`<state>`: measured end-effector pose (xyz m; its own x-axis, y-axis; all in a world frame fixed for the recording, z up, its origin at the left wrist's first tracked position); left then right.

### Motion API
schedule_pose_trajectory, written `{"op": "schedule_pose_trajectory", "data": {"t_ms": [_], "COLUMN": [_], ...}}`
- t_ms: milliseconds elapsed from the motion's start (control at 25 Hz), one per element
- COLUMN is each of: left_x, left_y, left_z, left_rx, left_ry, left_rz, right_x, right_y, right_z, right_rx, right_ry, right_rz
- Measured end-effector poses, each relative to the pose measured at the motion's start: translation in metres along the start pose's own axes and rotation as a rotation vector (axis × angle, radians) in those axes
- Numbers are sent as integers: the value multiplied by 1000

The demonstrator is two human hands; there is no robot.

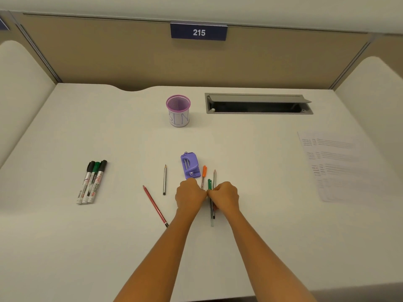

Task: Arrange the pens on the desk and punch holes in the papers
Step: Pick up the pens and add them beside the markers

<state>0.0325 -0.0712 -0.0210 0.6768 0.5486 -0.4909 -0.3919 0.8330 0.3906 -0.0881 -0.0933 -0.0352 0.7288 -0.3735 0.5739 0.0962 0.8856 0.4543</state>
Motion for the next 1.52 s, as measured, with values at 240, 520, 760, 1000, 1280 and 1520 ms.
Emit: {"op": "schedule_pose_trajectory", "data": {"t_ms": [240, 520, 760, 1000, 1280, 1520], "left_x": [1, -2, 9, 3, 4, 9], "left_y": [6, 6, 10, 11, 15, 15], "left_z": [-5, -5, 2, 20, 35, 21], "left_rx": [19, 14, -2, -29, -87, -133], "left_ry": [-103, 92, 214, 156, 350, 401], "left_rz": [-12, -51, -203, -371, -397, -377], "right_x": [-10, -7, 5, 19, 16, 14], "right_y": [-13, -16, -12, 0, 19, 20], "right_z": [13, 12, 9, 17, 24, 14], "right_rx": [5, 32, 165, 92, -35, -85], "right_ry": [-250, -355, -475, -361, -431, -459], "right_rz": [-60, 13, 196, 434, 619, 587]}}
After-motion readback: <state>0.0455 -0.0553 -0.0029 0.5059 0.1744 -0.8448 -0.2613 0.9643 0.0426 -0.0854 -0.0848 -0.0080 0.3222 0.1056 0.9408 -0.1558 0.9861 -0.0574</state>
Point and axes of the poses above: each hand's wrist, its own y-axis away from the middle knuckle, its own z-axis out of the back of the hand, x = y × z, the point moved 4 cm from there along -y, towards the middle knuckle, and after that the axes turned 1 degree about y, right-handed, at the moved point
